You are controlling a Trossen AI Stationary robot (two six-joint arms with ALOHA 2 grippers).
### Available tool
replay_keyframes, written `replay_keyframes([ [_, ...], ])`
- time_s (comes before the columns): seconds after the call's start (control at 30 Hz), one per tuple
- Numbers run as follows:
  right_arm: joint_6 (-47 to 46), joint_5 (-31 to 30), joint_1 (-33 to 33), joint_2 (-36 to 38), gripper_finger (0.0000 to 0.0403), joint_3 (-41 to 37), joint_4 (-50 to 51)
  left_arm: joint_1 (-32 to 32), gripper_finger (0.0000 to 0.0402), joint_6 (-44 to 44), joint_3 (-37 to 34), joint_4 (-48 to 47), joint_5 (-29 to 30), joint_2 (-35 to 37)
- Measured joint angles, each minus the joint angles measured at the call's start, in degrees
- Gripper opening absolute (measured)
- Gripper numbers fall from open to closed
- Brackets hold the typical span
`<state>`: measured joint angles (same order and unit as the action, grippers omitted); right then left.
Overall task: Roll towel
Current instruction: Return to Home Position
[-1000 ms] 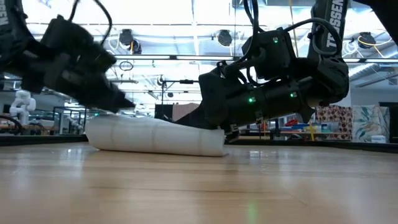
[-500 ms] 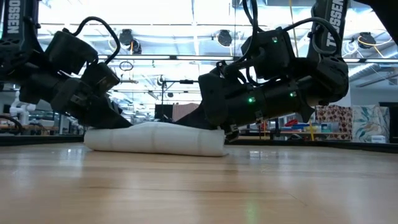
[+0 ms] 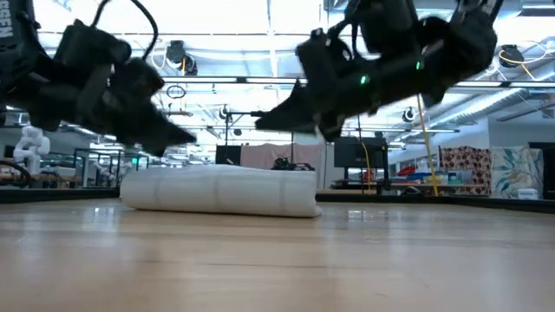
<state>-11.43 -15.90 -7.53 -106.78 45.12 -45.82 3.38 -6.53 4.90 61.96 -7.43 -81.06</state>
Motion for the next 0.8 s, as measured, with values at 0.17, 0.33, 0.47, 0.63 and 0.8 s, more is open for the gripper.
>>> replay_keyframes([
  [0.17, 1.95, 1.44, -1.00, 9.79, 0.0000, 0.07, 14.38, -0.02, 0.0015, -2.82, 0.03, 0.32, -3.96, 9.94],
  [0.33, 4.41, 1.38, -3.34, 19.18, 0.0000, 0.07, 30.02, 0.02, 0.0015, -5.13, 0.08, -4.23, -7.06, 21.22],
  [0.47, 5.81, 1.29, -5.71, 25.79, 0.0000, -1.81, 37.09, 0.29, 0.0015, -3.35, 2.73, -18.57, -6.70, 29.37],
  [0.63, 7.51, 1.31, -9.03, 34.74, 0.0000, -9.43, 36.20, 0.45, 0.0015, 0.57, 13.10, -45.13, -6.06, 34.79],
  [0.8, 4.97, 0.70, -10.67, 41.74, 0.0000, -16.75, 32.96, -1.75, 0.0015, 4.34, 15.11, -52.20, -1.28, 37.32],
])
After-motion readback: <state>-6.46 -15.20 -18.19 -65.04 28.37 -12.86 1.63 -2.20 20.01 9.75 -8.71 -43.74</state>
